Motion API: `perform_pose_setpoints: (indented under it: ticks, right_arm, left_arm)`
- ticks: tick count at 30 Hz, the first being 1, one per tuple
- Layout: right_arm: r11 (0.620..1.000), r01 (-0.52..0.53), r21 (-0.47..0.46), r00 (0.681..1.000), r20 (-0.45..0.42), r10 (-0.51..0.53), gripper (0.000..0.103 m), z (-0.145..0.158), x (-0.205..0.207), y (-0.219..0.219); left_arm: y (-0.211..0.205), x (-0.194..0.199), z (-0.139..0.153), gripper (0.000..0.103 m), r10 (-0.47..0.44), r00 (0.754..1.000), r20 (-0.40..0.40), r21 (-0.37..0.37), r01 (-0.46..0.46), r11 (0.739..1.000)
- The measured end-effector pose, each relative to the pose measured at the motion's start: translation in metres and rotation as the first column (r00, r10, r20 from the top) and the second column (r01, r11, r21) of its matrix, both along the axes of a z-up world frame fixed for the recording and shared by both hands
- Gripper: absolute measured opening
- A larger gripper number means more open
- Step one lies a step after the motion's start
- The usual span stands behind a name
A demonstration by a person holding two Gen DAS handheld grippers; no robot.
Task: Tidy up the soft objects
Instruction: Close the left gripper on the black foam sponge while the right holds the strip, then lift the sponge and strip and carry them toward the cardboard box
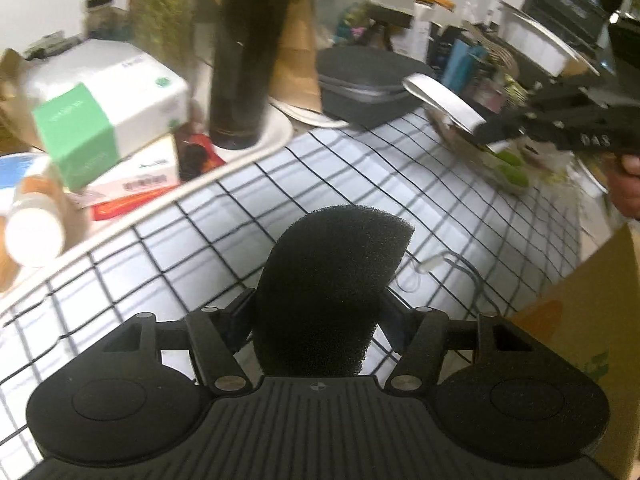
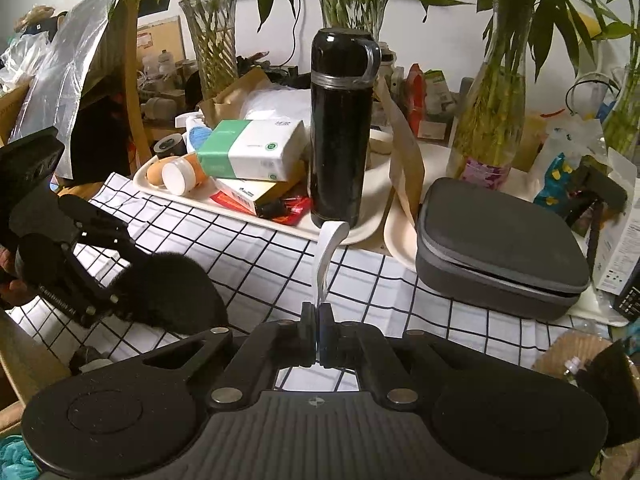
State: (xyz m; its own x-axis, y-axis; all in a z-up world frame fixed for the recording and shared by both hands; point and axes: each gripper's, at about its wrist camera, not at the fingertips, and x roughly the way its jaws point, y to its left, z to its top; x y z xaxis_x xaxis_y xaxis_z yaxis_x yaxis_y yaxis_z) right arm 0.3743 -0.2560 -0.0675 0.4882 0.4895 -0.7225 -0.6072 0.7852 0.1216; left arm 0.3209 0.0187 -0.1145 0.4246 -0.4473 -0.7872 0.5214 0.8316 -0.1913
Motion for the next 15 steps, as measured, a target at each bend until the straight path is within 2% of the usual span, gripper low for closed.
perform_pose_setpoints:
  ticks: [7,15]
  right_arm:
    - [1.0,0.001,0.01,1.0,0.014,-0.001,0.004,0.01,-0.014,-0.003]
    - [1.0,0.012,0.023,1.0,0.025,-0.012,0.004,0.02,-0.03,-0.01]
  left_arm:
    - [0.014,-0.007,0.024,0.062,0.13,0.99,0.056,0.014,-0.131,0.991]
    - [0.016,-0.028,0.046,0.062,0.249,0.959,0.134,0.036,-0.256,0.966]
